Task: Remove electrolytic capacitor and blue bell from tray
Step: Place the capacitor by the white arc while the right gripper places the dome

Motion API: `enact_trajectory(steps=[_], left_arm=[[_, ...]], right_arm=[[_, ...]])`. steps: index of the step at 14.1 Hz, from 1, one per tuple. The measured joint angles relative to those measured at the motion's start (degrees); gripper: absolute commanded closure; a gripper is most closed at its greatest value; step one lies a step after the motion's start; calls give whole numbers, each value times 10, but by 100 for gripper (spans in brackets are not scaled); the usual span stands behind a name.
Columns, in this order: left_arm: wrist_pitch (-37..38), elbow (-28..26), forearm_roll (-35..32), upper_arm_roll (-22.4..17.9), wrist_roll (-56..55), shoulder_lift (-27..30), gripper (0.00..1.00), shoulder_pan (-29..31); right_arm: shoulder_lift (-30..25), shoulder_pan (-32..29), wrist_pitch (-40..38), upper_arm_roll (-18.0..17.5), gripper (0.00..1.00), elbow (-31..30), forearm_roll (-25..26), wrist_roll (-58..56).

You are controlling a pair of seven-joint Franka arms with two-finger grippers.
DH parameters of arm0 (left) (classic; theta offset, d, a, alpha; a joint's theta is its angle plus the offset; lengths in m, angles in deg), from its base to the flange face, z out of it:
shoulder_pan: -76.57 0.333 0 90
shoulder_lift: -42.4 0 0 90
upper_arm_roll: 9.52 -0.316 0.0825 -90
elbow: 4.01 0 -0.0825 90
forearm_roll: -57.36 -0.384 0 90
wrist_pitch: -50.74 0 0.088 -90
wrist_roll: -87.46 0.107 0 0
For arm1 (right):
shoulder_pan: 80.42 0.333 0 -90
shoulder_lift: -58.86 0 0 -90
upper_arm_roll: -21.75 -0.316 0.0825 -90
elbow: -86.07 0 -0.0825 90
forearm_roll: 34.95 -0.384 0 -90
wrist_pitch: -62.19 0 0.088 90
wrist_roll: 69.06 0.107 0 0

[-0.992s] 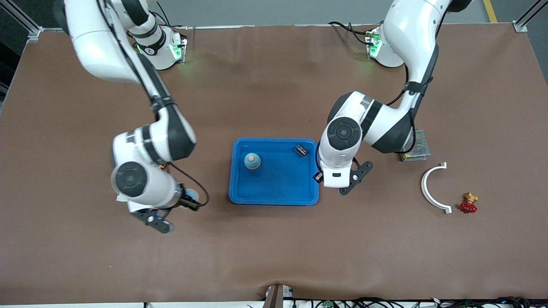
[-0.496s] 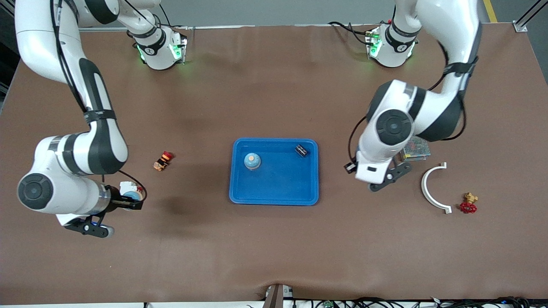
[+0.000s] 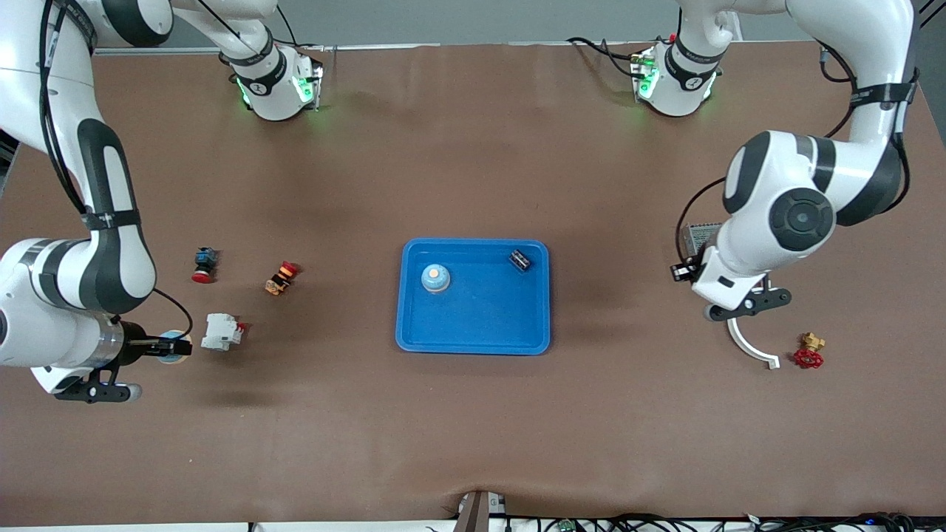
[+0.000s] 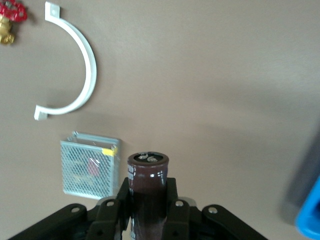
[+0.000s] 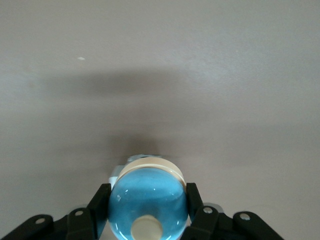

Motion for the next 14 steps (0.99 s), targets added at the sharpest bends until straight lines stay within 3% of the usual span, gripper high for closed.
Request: enact_trajectory(steps=[5, 9, 14], left_arm=[[-124, -68, 0, 0, 130, -20, 82, 53], [-210, -71, -1, 0, 150, -78, 82, 56], [-263, -70, -55, -1, 152, -131, 82, 75]], right_arm=[[-12, -39, 67, 0, 100, -86, 0, -62], [-15, -61, 98, 0, 100, -134, 0, -80], [-16, -64, 148, 0, 100, -173, 0, -98]])
